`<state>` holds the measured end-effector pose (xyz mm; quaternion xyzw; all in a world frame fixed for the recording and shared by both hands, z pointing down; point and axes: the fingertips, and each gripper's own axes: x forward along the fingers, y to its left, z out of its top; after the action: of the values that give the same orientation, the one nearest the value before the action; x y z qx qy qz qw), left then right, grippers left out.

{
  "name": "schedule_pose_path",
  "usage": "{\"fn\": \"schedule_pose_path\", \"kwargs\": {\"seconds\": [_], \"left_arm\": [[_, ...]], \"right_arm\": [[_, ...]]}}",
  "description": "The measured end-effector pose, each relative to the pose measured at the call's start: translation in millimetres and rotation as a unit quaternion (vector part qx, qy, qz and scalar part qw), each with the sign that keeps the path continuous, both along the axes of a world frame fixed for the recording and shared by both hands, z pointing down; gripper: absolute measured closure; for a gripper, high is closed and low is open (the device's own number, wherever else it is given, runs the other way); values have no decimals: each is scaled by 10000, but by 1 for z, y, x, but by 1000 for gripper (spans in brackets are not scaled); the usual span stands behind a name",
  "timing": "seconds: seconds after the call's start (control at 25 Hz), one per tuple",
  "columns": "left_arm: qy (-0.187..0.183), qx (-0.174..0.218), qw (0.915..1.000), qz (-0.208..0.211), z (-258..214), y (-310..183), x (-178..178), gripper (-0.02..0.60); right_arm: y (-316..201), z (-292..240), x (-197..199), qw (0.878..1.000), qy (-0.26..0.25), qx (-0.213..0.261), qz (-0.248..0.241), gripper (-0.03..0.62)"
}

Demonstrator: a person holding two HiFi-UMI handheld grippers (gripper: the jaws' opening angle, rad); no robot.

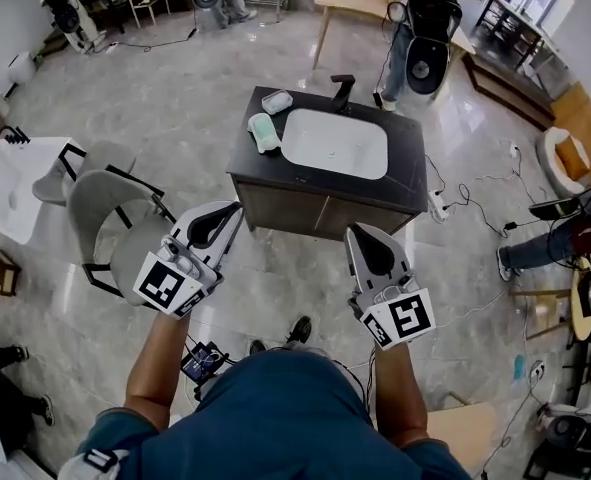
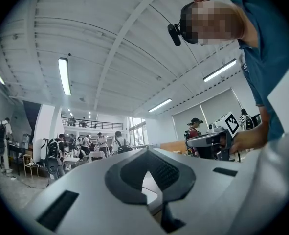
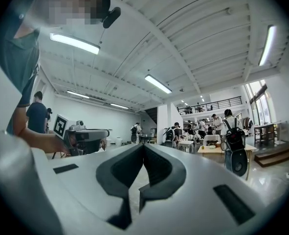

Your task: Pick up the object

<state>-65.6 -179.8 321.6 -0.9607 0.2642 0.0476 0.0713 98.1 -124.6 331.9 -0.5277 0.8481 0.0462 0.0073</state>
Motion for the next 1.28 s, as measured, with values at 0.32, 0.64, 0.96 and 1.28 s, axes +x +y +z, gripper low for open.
{"fn": "schedule_pose_path", "kwargs": {"seconds": [0.32, 0.64, 0.96, 1.28], "left_arm": [[-58, 95, 9996, -243, -3, -30, 46, 577], [-205, -40, 9992, -347, 4, -56, 70, 577], [-203, -121, 9993, -287, 10, -109, 69, 577], [18, -88, 9999, -55, 7, -182, 61, 577]], "right_arm": [[-43, -2, 41, 9992, -103, 139, -348, 580], [-76, 1, 61, 9982, -226, 89, -553, 581], [-128, 10, 59, 9985, -232, -58, -498, 581], [-186, 4, 53, 9997, -44, -62, -222, 580]]}}
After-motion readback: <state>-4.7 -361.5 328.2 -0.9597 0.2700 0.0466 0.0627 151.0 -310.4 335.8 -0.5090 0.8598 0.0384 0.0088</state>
